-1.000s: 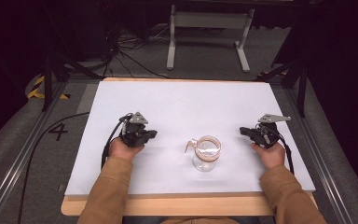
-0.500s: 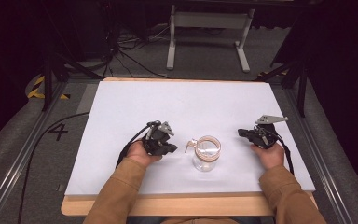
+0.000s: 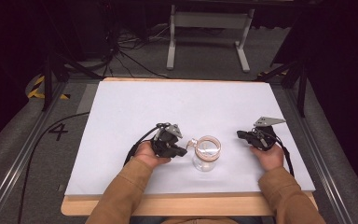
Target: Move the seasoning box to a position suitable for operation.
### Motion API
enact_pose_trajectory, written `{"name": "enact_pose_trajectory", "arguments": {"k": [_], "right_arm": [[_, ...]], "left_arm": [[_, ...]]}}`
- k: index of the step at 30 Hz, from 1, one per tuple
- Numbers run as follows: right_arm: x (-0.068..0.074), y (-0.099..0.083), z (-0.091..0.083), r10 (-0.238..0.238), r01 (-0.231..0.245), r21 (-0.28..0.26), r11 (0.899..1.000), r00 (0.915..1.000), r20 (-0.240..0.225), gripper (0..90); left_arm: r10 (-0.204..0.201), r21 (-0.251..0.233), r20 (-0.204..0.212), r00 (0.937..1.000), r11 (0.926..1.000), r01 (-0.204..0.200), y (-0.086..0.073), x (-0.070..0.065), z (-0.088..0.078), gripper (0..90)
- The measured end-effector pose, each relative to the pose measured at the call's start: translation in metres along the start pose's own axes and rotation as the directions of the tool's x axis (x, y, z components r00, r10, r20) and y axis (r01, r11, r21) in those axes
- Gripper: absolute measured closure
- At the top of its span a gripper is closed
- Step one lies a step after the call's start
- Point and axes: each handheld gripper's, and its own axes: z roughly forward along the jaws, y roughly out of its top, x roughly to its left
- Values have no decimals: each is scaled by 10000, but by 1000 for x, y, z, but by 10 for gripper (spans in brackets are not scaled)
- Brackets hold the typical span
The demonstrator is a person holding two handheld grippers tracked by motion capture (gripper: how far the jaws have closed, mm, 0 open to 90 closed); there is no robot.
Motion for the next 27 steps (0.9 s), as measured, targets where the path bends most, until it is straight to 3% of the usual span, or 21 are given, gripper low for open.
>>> {"name": "enact_pose_trajectory", "arguments": {"k": [13, 21, 27], "right_arm": [[10, -2, -5, -35, 29, -189, 9998, 9995, -326, 893], [31, -4, -25, -124, 97, -559, 9984, 9987, -487, 894], [50, -3, -38, -406, 362, -769, 9964, 9976, -559, 894]], "left_arm": [[-110, -274, -448, 9989, 9996, 98, 5, 8, 2, 897], [-42, -381, -728, 9973, 9993, 14, 14, 17, 7, 898], [-331, -631, -949, 9949, 9976, 272, 22, 23, 15, 898]]}}
